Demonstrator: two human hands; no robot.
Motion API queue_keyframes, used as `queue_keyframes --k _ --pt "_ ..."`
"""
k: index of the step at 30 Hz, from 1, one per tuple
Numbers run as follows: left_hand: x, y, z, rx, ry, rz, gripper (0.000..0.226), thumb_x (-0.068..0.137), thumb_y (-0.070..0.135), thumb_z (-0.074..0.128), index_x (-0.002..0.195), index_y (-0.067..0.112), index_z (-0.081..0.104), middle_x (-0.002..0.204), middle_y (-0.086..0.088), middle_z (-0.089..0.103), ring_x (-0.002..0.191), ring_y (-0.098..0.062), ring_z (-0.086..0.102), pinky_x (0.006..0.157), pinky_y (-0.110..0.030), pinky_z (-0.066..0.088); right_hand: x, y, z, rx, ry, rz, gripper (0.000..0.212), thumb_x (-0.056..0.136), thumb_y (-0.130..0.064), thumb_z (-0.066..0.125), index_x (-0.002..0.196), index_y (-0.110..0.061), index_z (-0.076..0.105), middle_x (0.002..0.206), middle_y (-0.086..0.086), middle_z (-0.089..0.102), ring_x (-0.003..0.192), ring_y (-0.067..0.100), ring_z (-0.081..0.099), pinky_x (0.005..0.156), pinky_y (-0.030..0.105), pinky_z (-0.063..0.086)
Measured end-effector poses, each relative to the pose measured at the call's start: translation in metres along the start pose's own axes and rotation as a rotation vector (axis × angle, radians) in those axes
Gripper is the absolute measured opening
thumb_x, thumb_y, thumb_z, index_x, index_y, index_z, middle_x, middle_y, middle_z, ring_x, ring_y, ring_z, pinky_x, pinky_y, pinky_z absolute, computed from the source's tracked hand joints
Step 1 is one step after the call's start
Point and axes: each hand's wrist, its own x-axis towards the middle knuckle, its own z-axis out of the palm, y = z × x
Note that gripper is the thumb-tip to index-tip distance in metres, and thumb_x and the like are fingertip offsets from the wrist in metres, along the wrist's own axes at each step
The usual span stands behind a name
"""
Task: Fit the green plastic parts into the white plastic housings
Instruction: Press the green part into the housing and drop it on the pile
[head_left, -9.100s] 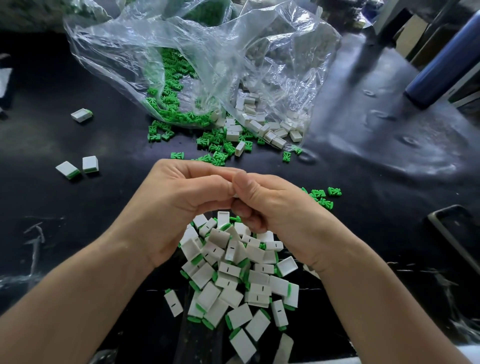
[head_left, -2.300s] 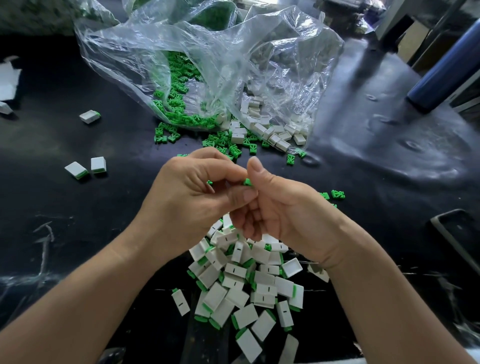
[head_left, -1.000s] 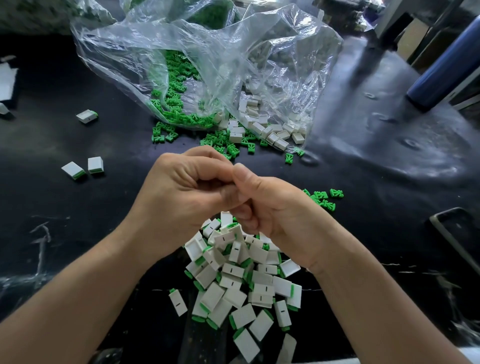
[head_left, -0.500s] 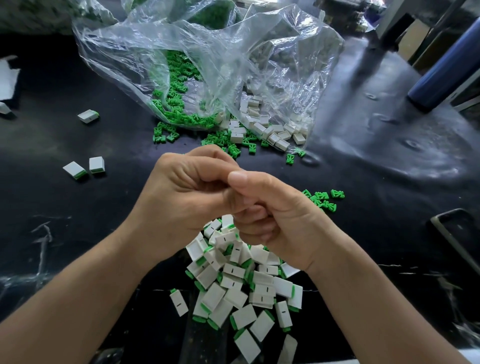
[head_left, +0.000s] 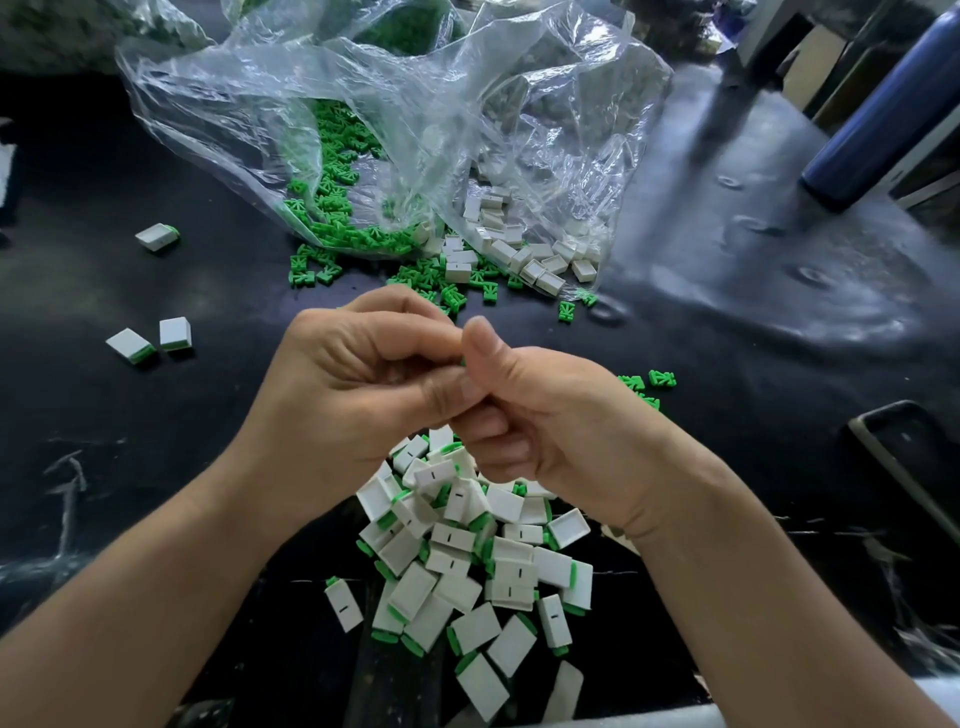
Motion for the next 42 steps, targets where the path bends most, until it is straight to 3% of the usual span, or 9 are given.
queue_keyframes --k 3,7,13,20,25,31,35,39,42 --pt "0.0 0.001 -0.004 0.082 -0.059 0.046 0.028 0.061 0.033 0.079 0.084 0.02 0.071 0.077 0.001 0.06 0.073 -0.016 0.06 0.065 -0.032 0.056 -0.002 -0.001 0.002 0.004 0.017 -0.021 0.043 0.073 -0.046 0.042 0.079 -0.005 0.051 0.055 -0.008 0.026 0.047 0.004 0.02 0.046 0.018 0.014" --pt "0.0 0.001 -0.005 0.121 -0.075 0.059 0.034 0.066 0.049 0.072 0.087 0.022 0.07 0.079 -0.001 0.06 0.075 -0.019 0.061 0.066 -0.035 0.055 0.0 -0.001 0.001 -0.011 0.027 0.0 0.066 0.076 -0.044 0.044 0.101 0.017 0.05 0.052 -0.011 0.027 0.047 0.005 0.019 0.045 0.017 0.016" --pt "0.001 0.001 0.001 -0.051 0.015 -0.047 0.023 0.059 0.015 0.079 0.079 0.008 0.071 0.073 -0.002 0.06 0.059 -0.018 0.065 0.056 -0.025 0.055 0.002 0.001 0.0 0.008 0.057 0.017 0.046 0.082 -0.052 0.043 0.098 -0.012 0.06 0.054 -0.007 0.035 0.05 0.005 0.028 0.046 0.017 0.022" --pt "0.003 0.002 0.001 -0.113 0.012 -0.196 0.018 0.058 0.01 0.075 0.076 0.003 0.073 0.07 -0.006 0.066 0.053 -0.024 0.065 0.054 -0.022 0.052 0.005 0.001 -0.004 0.009 0.073 0.043 0.08 0.072 -0.048 0.042 0.119 0.017 0.043 0.059 -0.002 0.041 0.056 0.01 0.032 0.049 0.018 0.027" --pt "0.003 0.003 -0.001 -0.112 -0.002 -0.264 0.02 0.059 0.003 0.076 0.079 0.006 0.074 0.071 -0.006 0.068 0.057 -0.024 0.066 0.057 -0.023 0.052 0.005 0.003 -0.007 0.041 0.081 0.046 0.068 0.073 -0.05 0.041 0.113 0.004 0.051 0.062 -0.001 0.043 0.056 0.011 0.035 0.048 0.018 0.029" --pt "0.004 0.006 0.0 -0.072 0.042 -0.321 0.021 0.066 0.011 0.06 0.081 0.012 0.075 0.072 -0.015 0.069 0.067 -0.031 0.062 0.075 -0.05 0.045 0.005 0.002 -0.007 -0.008 0.104 0.058 0.047 0.081 -0.052 0.043 0.088 -0.008 0.059 0.091 0.011 0.043 0.058 0.01 0.035 0.048 0.017 0.029" --pt "0.004 0.01 0.0 -0.064 0.038 -0.347 0.02 0.067 0.01 0.058 0.077 0.01 0.075 0.077 -0.028 0.066 0.07 -0.036 0.057 0.077 -0.062 0.041 0.005 0.004 -0.007 -0.025 0.122 0.052 0.046 0.078 -0.049 0.042 0.088 -0.007 0.057 0.079 0.01 0.043 0.056 0.011 0.036 0.046 0.016 0.028" --pt "0.005 0.009 0.0 -0.061 0.031 -0.347 0.019 0.065 0.01 0.058 0.076 0.006 0.074 0.081 -0.038 0.059 0.071 -0.039 0.054 0.074 -0.056 0.045 0.003 0.004 -0.007 -0.1 0.133 0.012 0.047 0.084 -0.052 0.048 0.087 -0.007 0.062 0.086 0.012 0.045 0.059 0.011 0.038 0.048 0.018 0.029" --pt "0.005 0.006 -0.001 -0.115 -0.002 -0.363 0.021 0.063 0.007 0.057 0.075 0.008 0.075 0.075 -0.028 0.066 0.067 -0.032 0.061 0.067 -0.033 0.054 0.001 0.003 -0.008 -0.167 0.129 0.009 0.055 0.077 -0.048 0.042 0.095 0.0 0.061 0.085 0.012 0.047 0.059 0.01 0.04 0.051 0.02 0.031"
